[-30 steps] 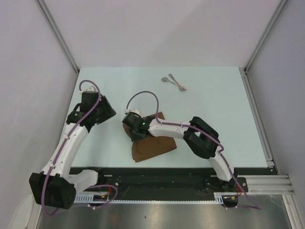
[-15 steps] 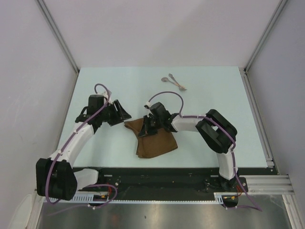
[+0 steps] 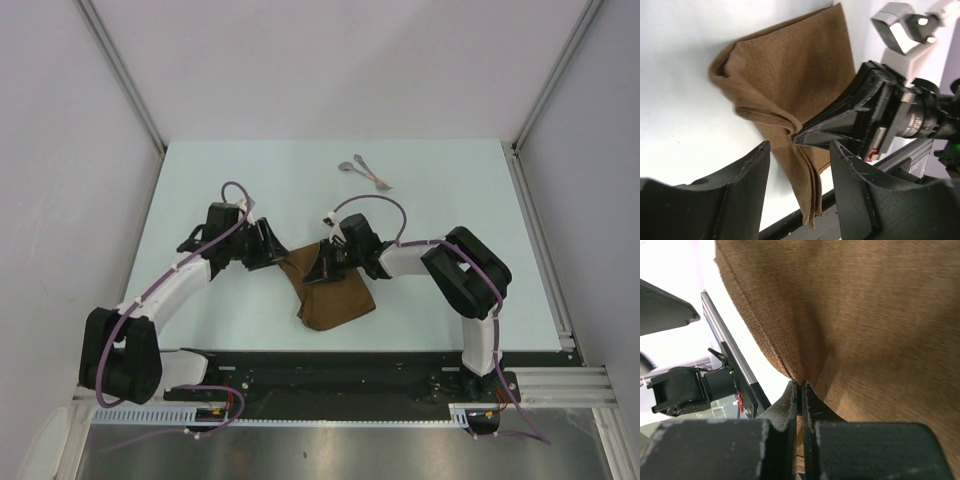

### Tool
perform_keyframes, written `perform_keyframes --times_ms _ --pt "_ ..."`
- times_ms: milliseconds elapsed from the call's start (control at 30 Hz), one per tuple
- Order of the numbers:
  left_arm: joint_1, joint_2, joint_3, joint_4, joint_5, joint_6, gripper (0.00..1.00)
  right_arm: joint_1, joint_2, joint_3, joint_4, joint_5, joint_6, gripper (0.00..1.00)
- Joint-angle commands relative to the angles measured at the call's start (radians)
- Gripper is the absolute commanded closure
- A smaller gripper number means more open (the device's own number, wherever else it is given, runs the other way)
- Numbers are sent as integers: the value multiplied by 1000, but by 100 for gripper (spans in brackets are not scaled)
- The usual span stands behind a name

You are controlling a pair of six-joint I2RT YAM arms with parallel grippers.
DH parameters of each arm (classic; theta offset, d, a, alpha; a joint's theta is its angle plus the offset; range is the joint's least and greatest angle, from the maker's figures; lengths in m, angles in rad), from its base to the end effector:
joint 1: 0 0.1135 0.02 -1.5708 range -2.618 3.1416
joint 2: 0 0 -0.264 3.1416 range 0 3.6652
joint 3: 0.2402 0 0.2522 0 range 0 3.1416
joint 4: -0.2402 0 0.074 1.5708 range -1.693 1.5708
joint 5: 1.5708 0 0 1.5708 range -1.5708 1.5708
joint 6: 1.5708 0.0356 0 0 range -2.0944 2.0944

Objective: Fold the napkin into a case and place the utensils inside
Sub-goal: Fold the lower triangle-folded napkin at the center of the board.

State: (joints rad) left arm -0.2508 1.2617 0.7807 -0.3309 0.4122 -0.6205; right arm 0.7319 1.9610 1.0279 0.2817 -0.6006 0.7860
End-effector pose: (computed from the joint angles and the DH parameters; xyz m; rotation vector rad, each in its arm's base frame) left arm 0.2464 -0.0778 0.2275 -0.2523 2.4732 -0.8865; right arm 0.2816 0.2800 0.1339 -0.3148 2.5038 1.4102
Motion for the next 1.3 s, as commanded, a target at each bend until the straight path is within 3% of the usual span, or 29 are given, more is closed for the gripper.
perform_keyframes --times_ms 0,167,367,567,967,1133,1267 --pt "-34 25 37 -14 -82 -53 44 -26 -47 -34 76 -37 -1 100" --pt "-70 76 61 -20 -95 -107 44 -37 -47 -54 90 -51 -8 100" --pt "-128 156 92 27 -87 -136 55 -61 -45 -71 89 -57 -14 100" --pt "-142 196 95 67 -87 -148 78 -83 -54 -94 88 -62 -28 100" --pt "-168 329 120 118 -82 -140 87 -92 -33 -103 103 -68 -31 99" --pt "-176 393 150 130 -92 -137 88 -95 -40 -88 68 -68 -51 89" --pt "-185 432 167 127 -93 -134 89 -92 -99 -39 -120 -12 -128 74"
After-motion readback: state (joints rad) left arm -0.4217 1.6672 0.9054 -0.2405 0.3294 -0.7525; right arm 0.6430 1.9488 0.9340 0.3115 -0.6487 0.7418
